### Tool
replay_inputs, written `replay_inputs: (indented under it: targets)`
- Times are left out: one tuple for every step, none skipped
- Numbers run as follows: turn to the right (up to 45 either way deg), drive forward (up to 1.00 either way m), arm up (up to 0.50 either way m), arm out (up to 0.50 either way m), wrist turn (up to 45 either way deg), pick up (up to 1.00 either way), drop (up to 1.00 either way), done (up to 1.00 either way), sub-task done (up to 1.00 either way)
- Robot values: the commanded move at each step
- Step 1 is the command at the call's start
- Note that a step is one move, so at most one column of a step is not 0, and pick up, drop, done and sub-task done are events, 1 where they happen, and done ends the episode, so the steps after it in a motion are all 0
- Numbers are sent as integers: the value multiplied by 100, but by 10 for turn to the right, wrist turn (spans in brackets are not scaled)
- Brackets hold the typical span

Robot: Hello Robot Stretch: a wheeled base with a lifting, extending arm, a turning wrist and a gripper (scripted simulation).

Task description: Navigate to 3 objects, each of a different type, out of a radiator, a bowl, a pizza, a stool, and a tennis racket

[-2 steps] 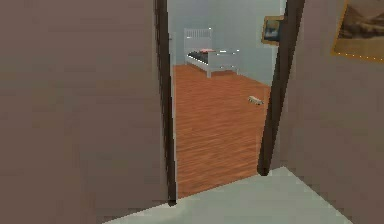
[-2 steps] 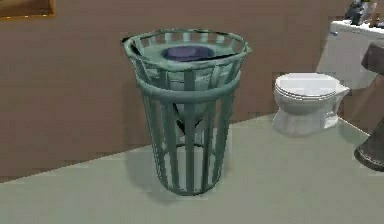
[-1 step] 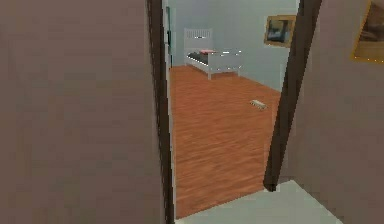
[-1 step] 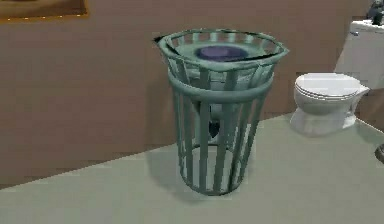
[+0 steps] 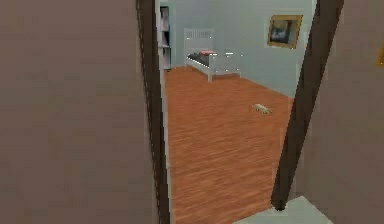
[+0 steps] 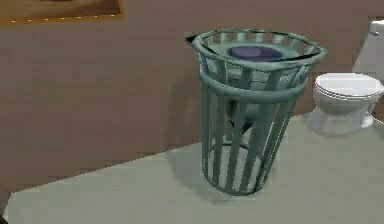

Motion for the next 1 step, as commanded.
replay_inputs:
  targets:
    - [450,0,0,0,0,0,0,0,0]
